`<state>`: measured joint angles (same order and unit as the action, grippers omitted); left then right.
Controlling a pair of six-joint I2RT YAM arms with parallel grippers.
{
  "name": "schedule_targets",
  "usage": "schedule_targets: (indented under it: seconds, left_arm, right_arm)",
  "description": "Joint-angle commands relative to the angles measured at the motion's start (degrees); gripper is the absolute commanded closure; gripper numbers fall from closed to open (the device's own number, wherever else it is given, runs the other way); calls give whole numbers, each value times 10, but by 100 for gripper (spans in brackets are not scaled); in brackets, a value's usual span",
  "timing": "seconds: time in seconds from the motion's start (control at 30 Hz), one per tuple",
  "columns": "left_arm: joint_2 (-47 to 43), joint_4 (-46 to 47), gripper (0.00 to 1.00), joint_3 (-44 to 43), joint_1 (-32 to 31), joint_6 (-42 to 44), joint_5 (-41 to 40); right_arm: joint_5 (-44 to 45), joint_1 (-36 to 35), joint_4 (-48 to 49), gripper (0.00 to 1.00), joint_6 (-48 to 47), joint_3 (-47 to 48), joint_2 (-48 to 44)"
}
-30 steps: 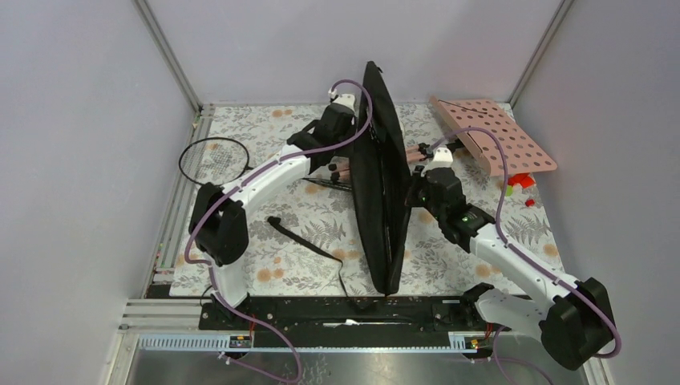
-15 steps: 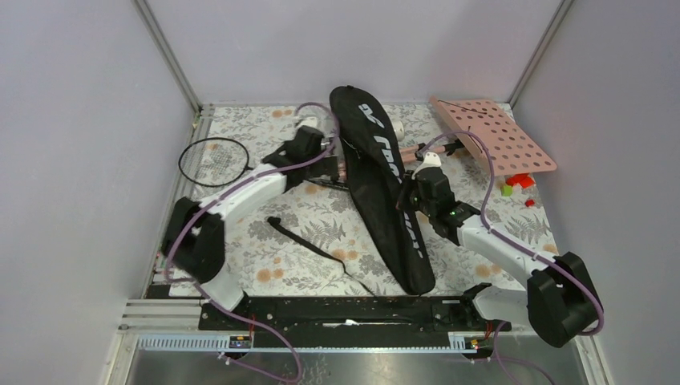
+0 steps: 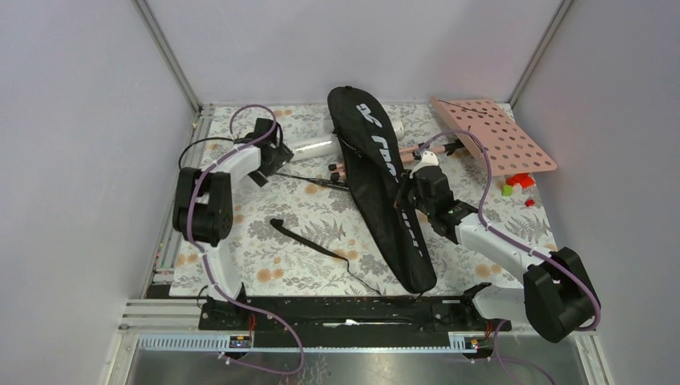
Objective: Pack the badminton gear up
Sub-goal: Adjust the racket bag at the center of the board, then pick up the racket from the center of the board.
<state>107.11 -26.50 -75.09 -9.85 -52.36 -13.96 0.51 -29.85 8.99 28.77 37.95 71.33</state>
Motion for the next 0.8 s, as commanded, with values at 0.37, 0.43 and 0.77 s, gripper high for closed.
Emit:
schedule_targets:
  seconds: [0.37,0.43,0.77]
  left_arm:
    - [137,-158,15,-179,8,-163,-6]
    - [135,-170,22,-178,8,-155,-6]
    - [192,-290,42,-263,7,-93,5]
  right_arm:
    - [47,4,31,100,-32,1,-39]
    - [48,4,31,100,-34,2,-40]
    - [47,5,46,100,-38,-9,-52]
